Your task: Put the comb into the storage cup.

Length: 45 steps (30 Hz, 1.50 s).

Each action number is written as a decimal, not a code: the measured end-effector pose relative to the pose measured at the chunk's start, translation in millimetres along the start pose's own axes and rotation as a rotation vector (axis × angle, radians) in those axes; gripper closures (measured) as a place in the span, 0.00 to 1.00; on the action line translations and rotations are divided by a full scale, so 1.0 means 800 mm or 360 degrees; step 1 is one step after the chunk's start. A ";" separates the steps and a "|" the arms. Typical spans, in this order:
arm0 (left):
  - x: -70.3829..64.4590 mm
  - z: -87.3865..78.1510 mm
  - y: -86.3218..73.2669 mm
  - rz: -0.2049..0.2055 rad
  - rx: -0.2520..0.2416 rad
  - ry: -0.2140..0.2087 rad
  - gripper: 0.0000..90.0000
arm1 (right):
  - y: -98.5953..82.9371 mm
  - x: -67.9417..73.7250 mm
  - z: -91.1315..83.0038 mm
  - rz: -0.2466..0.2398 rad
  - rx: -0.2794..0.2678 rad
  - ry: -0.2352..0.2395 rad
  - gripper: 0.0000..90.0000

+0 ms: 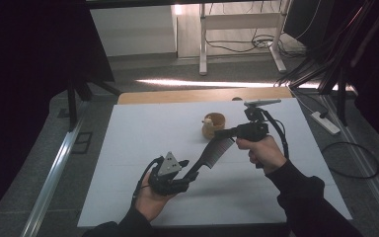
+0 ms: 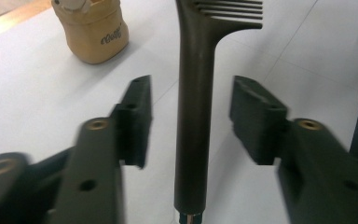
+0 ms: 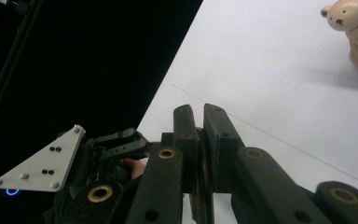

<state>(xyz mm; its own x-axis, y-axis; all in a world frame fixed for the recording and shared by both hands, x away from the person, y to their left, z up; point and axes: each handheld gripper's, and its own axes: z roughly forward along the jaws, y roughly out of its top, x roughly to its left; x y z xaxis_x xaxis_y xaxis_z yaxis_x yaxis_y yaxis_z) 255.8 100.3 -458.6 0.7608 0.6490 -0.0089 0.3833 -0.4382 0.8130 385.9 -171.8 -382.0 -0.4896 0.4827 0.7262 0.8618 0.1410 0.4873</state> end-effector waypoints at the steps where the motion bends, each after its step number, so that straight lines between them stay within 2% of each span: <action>1: 0.001 0.000 0.000 -0.0006 0.0000 -0.0005 0.47 | 0.000 0.000 -0.001 -0.0002 -0.0002 -0.0001 0.94; 6: 0.006 -0.001 -0.001 -0.0066 -0.0014 -0.0039 0.36 | 0.000 -0.001 -0.004 -0.0006 -0.0026 0.0006 0.94; 11: 0.012 -0.004 -0.004 -0.0141 -0.0037 -0.0116 0.23 | 0.000 -0.001 -0.009 -0.0013 -0.0044 0.0010 0.94; 17: 0.016 -0.005 -0.009 -0.0160 -0.0034 -0.0162 0.12 | 0.001 -0.002 -0.014 -0.0029 -0.0067 0.0022 0.94; 20: 0.016 -0.005 -0.012 -0.0139 0.0015 -0.0134 0.07 | 0.002 -0.002 -0.016 -0.0041 -0.0074 0.0020 0.94; 29: 0.019 -0.014 -0.020 -0.0168 0.0054 -0.0180 0.03 | 0.006 -0.007 -0.028 -0.0044 -0.0125 0.0017 0.94; 39: 0.019 -0.029 -0.030 -0.0144 0.0088 -0.0155 0.01 | 0.012 -0.014 -0.042 -0.0035 -0.0180 -0.0004 0.94; 45: 0.022 -0.042 -0.040 -0.0168 0.0095 -0.0138 0.00 | 0.017 -0.015 -0.050 -0.0039 -0.0218 -0.0021 0.94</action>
<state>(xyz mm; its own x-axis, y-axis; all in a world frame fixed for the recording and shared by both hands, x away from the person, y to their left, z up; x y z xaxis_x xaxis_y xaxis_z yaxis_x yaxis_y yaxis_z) 239.3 147.0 -465.0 0.7560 0.6385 -0.1445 0.4919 -0.4083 0.7690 398.1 -210.4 -364.7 -0.5078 0.4919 0.7073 0.8229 0.0341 0.5671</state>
